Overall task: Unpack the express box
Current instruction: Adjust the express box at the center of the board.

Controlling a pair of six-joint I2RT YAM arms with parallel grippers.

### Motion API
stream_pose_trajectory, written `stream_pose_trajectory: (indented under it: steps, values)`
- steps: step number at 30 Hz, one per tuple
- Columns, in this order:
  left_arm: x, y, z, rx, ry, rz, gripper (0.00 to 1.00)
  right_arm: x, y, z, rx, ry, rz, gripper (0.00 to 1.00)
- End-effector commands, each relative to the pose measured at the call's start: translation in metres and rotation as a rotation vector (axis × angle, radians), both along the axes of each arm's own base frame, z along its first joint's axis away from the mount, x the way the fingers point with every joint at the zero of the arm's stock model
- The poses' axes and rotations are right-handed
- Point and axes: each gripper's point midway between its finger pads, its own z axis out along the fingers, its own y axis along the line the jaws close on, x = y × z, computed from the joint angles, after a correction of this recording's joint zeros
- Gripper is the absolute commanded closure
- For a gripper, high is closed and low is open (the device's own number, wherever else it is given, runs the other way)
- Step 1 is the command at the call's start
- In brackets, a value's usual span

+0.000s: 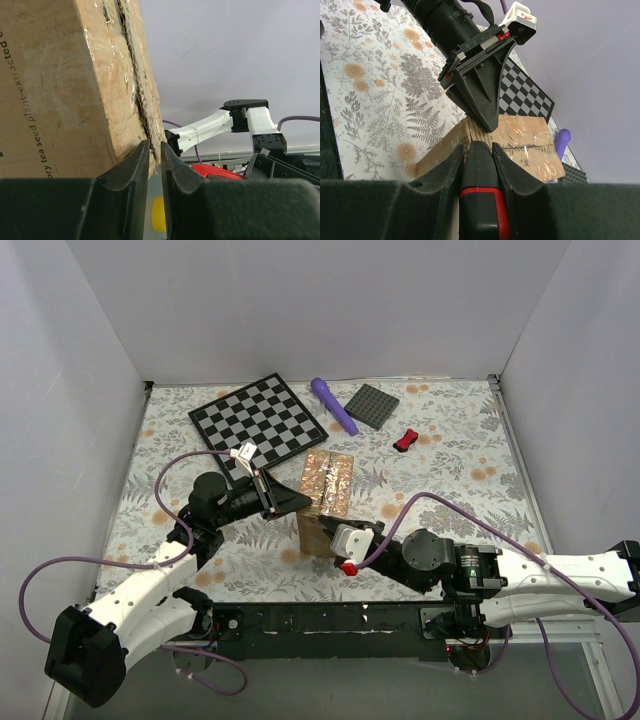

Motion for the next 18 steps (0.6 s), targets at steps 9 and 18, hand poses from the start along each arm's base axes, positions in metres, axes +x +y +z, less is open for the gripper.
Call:
stream_pose_trajectory:
  steps: [9, 18]
  values:
    - [0.000, 0.003, -0.021, 0.042, 0.050, 0.013, 0.84, -0.005, 0.004, 0.004, 0.040, 0.030, 0.016, 0.99]
    - [0.000, 0.003, -0.023, 0.042, 0.055, 0.017, 0.84, -0.001, -0.010, -0.011, -0.027, 0.047, -0.022, 0.99]
